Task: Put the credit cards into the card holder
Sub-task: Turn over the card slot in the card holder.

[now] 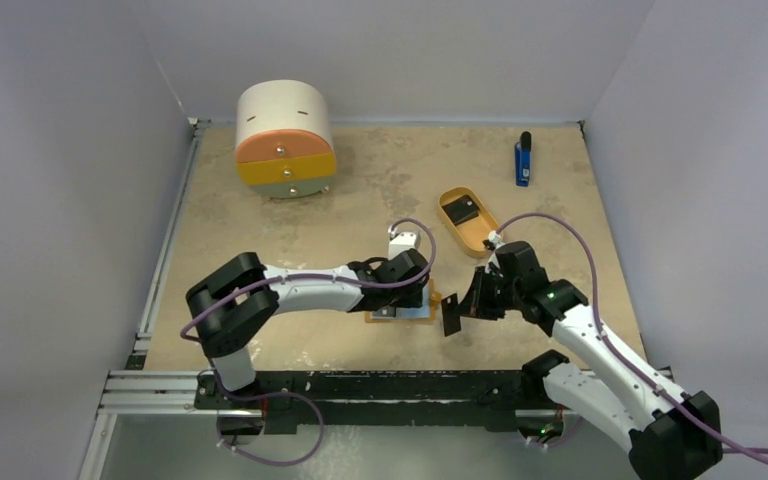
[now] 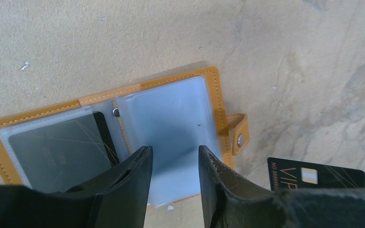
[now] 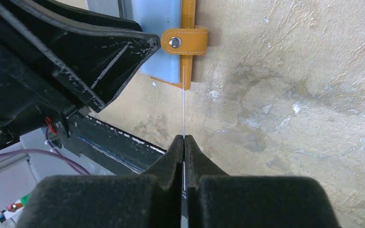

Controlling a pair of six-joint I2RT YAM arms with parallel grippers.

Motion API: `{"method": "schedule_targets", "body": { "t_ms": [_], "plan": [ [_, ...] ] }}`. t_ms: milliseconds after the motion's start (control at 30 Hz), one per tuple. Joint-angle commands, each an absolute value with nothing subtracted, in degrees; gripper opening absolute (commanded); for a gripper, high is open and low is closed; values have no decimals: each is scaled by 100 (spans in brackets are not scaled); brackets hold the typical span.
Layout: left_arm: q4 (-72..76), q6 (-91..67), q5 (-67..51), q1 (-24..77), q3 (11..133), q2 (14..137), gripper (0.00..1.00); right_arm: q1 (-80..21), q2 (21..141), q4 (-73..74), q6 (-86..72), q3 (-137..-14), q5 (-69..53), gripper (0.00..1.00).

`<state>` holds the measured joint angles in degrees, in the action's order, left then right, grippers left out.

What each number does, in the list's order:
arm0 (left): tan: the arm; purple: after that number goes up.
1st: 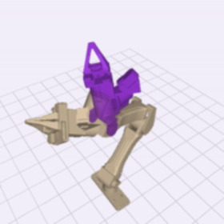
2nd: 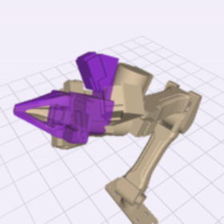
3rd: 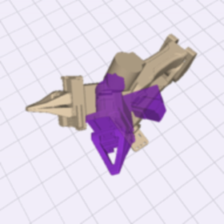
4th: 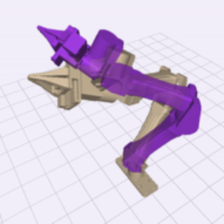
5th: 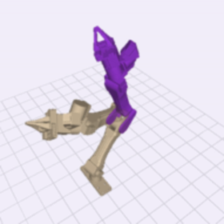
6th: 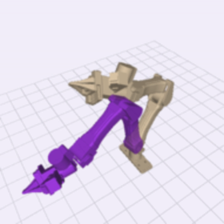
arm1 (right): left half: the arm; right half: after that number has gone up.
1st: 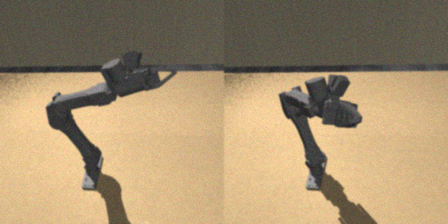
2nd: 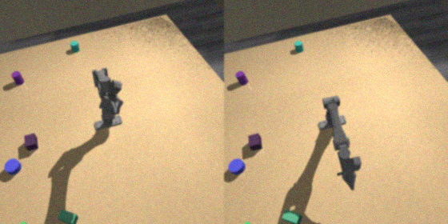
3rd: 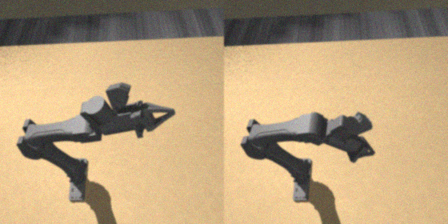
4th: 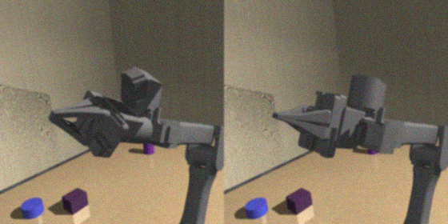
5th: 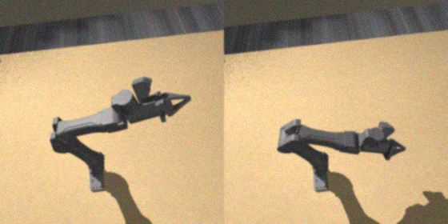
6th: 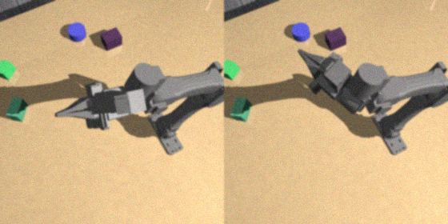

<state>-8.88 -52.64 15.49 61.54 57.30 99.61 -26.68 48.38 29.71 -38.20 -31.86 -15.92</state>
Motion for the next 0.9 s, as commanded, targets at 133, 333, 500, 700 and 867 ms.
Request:
{"method": "schedule_targets", "body": {
  "t_ms": [133, 333, 500, 700, 867],
  "plan": [
    [-1356, -5022, 1937, 6316, 6224, 10343, 40, -2678, 4897, 2685, -3875, -3380, -1872, 0],
    [-1436, -4985, 2037, 6380, 6289, 10490, 42, -2673, 5010, 2611, -3846, -3325, -2015, 0],
    [-1497, -5002, 2105, 6381, 6300, 10605, 30, -2673, 5099, 2507, -3826, -3244, -2138, 0],
    [-1554, -5082, 2246, 6381, 6190, 10584, 5, -2683, 5249, 2377, -3755, -3179, -2369, 0],
    [-1555, -5110, 2261, 6381, 6092, 10375, 6, -2707, 5491, 2293, -3687, -3125, -2476, 0]
  ]
}}
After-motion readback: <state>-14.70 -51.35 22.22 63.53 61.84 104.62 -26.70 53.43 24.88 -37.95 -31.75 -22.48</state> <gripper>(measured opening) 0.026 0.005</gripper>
